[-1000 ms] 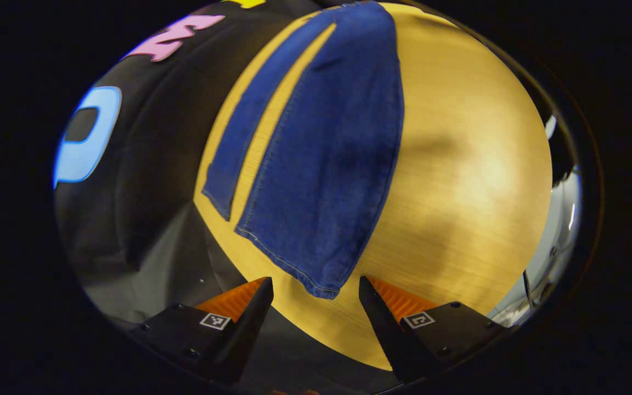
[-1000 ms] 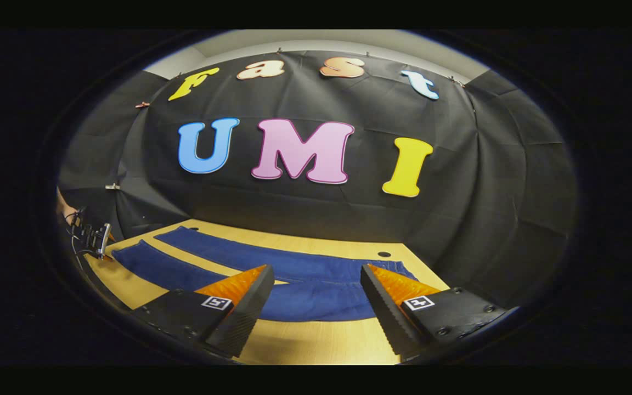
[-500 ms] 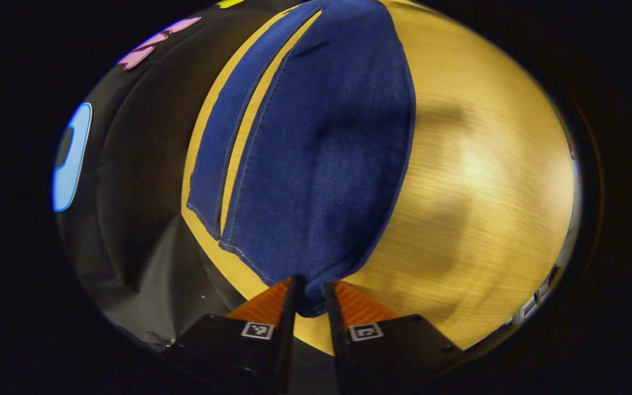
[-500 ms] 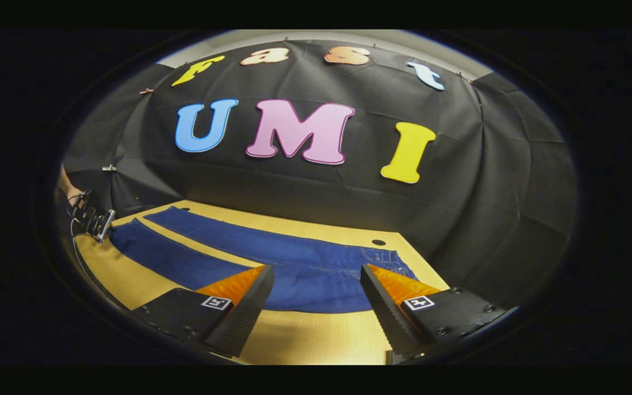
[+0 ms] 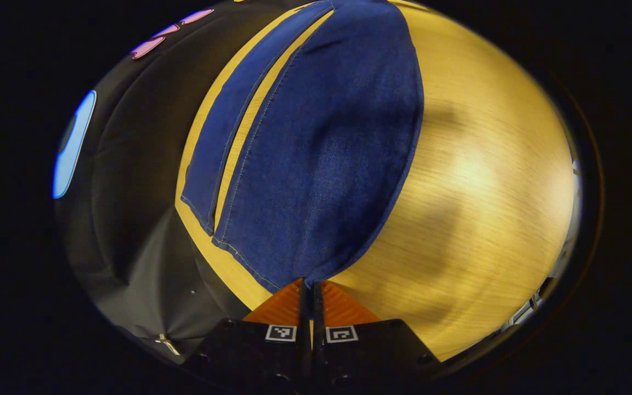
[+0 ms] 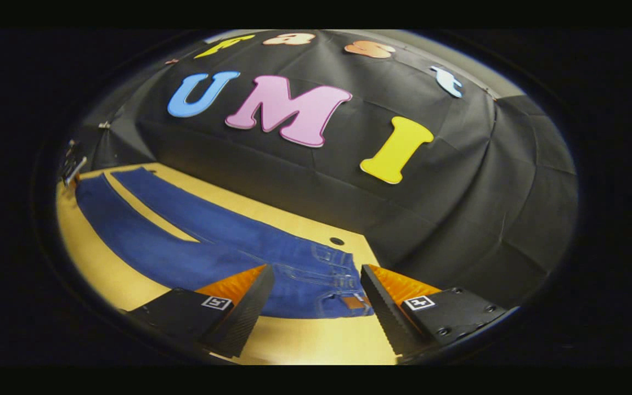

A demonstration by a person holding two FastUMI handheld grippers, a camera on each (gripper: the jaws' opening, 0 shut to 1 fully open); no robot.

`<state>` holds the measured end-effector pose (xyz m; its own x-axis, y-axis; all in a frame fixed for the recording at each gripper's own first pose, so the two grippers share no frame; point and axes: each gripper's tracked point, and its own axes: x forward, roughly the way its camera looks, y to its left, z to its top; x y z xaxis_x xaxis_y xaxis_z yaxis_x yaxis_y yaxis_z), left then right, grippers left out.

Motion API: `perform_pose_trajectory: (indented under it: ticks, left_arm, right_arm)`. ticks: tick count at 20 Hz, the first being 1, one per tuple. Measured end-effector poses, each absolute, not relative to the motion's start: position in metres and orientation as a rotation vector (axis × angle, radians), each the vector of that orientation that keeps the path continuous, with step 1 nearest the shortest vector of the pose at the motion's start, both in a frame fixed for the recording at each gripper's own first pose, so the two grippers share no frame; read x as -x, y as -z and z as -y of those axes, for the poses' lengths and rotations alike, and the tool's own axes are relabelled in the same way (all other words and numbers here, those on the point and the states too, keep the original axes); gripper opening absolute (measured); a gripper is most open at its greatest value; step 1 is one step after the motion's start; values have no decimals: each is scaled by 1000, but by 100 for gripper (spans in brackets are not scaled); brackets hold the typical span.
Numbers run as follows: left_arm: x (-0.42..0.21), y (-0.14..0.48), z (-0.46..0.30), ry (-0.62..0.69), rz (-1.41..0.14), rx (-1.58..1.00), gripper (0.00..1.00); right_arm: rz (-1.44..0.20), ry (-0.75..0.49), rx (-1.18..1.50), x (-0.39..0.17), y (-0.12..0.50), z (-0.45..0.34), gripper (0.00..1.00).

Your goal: Grasp the waist and the cuffs of the jeans and fold them to make the two legs overlap; first hold the waist and fold one-third of the jeans toward the cuffs, then hold the cuffs and fold the remaining one-third in the same direction to finish folding.

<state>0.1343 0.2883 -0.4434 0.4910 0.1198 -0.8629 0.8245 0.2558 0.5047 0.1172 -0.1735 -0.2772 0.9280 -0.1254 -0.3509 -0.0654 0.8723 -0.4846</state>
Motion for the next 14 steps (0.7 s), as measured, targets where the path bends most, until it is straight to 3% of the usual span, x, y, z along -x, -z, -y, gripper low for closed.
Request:
perform_pose_trajectory:
  ticks: [6, 14]
  left_arm:
    - [-134, 443, -289, 565, -919, -1245, 6]
    - [-135, 443, -288, 521, -898, -1207, 5]
  right_arm:
    - [-481, -50, 682, -138, 309, 218, 97]
    - [-726, -296, 1029, -120, 362, 291, 97]
